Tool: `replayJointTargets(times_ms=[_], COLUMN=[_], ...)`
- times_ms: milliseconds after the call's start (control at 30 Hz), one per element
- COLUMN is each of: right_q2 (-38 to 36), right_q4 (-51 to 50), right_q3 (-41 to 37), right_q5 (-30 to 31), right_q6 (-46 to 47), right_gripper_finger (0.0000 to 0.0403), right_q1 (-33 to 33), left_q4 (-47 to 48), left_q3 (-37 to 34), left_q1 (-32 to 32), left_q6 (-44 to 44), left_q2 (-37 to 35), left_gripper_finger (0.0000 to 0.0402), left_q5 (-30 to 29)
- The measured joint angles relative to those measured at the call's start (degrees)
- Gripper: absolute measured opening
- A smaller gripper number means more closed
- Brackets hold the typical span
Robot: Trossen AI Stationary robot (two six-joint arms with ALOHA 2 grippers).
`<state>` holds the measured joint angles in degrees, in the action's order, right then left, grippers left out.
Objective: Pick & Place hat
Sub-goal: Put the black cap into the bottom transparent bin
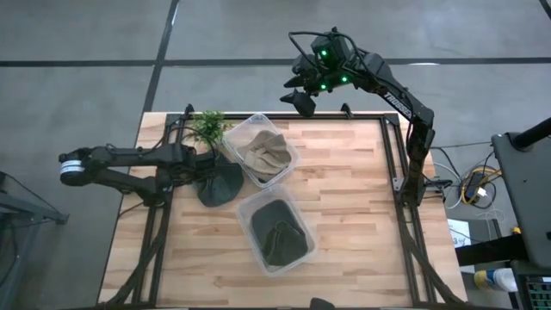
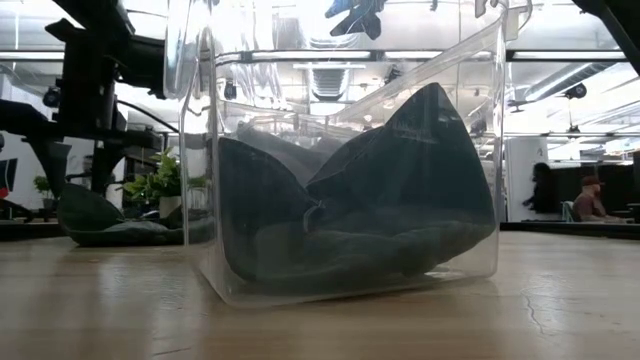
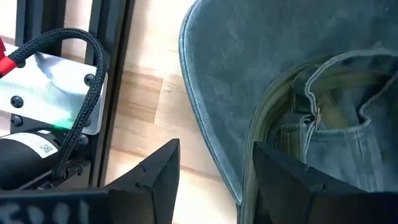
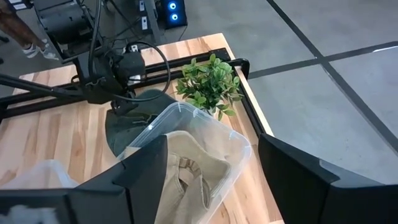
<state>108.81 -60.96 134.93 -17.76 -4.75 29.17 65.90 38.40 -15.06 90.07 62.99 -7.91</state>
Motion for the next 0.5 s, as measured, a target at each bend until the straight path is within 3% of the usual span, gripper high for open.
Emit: replayJointTargets(times_ms=[267,500], right_q2=[0.0,0.0], right_q4=[-0.09,-0.14], right_q3=[0.0,0.0], right_q5=[0.02,0.02], right_q6=[-0.42,-1.29], right_gripper_finger=[0.0242,0.0237], right_q1=[0.0,0.0], left_q4=[-8.7,-6.6], left_q3=[-1.74,-3.36], left_q1=[0.02,-0.01], left_q6=[4.03,3.56], left_q2=[0.22,0.25], left_gripper_finger=[0.0194,0.0194], left_q5=[3.37,2.15])
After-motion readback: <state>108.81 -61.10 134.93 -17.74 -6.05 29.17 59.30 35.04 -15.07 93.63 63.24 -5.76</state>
